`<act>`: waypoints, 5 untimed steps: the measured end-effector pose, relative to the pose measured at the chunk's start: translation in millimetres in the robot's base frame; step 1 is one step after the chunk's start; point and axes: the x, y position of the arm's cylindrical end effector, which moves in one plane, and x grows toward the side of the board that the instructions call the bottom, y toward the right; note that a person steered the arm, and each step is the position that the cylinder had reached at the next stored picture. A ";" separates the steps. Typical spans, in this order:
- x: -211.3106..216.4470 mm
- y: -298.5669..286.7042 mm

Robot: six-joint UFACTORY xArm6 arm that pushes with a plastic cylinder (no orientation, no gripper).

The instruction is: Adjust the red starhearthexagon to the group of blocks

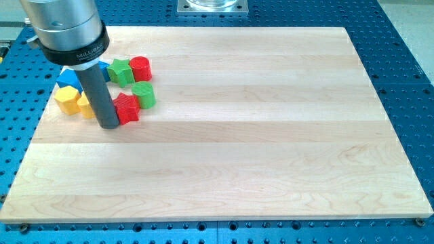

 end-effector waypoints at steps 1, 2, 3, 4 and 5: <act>2.5 -2.6; 15.2 1.3; 54.1 30.4; 104.0 72.4; 100.4 134.7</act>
